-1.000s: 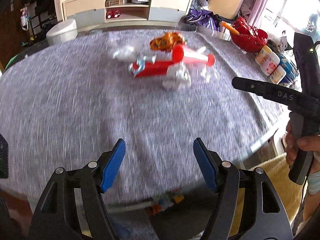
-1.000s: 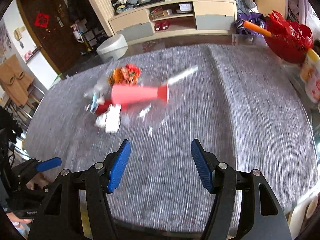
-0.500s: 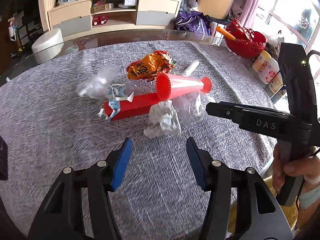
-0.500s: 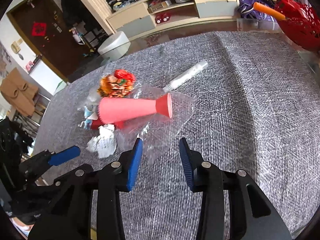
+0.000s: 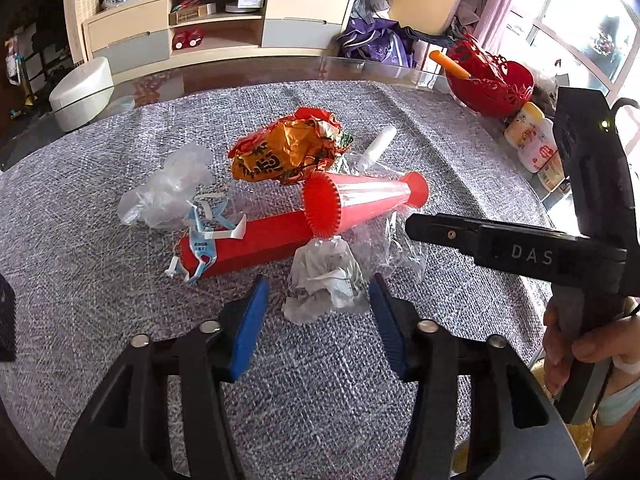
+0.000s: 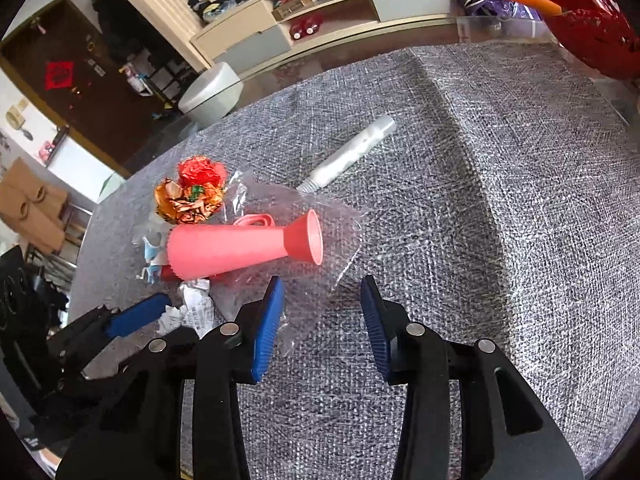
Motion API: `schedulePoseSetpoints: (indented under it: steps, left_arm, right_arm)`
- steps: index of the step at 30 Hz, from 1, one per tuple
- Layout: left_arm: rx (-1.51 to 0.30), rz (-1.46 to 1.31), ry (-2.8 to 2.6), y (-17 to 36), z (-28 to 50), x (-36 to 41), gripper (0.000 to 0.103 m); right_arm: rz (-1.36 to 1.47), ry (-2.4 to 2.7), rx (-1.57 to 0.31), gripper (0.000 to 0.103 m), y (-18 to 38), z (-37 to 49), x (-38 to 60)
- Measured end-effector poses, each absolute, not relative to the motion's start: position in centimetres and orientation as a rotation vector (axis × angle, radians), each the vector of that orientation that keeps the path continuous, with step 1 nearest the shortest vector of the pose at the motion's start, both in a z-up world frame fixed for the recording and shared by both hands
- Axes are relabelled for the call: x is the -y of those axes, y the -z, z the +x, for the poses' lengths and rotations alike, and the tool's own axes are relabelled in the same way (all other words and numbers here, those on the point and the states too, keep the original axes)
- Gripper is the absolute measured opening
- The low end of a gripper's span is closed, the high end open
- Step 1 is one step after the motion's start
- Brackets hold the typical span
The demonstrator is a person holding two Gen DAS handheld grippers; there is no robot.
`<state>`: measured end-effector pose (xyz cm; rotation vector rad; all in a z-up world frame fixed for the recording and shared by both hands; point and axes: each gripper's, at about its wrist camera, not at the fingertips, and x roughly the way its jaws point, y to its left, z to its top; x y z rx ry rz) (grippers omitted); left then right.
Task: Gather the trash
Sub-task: 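Raise both grippers and move them toward the remaining red tube and tissue, then grasp the crumpled white paper with the left gripper while the right gripper grasps the clear plastic bag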
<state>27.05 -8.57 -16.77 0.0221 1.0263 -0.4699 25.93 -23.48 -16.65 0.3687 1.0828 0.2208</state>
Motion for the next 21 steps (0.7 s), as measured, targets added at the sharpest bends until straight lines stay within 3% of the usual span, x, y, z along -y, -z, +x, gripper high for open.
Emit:
schedulePoseSetpoints:
  steps: [3,10,13,18,20,21]
  left_arm:
    - [-1.039,0.025,0.483,17.2,27.4,8.7,0.028]
    - [-1.041,0.017,0.499,17.6,27.6,8.2,0.018]
    - [-1.041,0.014,0.509,17.7,27.5,7.9,0.017]
    - [-1.046,0.003,0.521,17.9,27.5,7.8,0.016]
    - [-1.046,0.001,0.521,18.0,27.5,7.9,0.015]
    - [-1.046,0.002,0.522,18.0,27.5,8.0,0.015]
  right_arm:
    - [0.361,-0.246,-1.082,0.052,16.6,25.9,22.9]
    - [0.286,-0.255,-1.070,0.049,16.4,26.7,21.2]
    - [0.273,-0.254,-1.069,0.038,16.5,27.1,20.9]
    - [0.158,-0.235,-1.051,0.030,16.5,27.2,19.2]
    - [0.171,-0.269,-1.057,0.014,16.6,27.2,18.8]
    - [0.153,-0.262,-1.052,0.013,16.5,27.2,18.6]
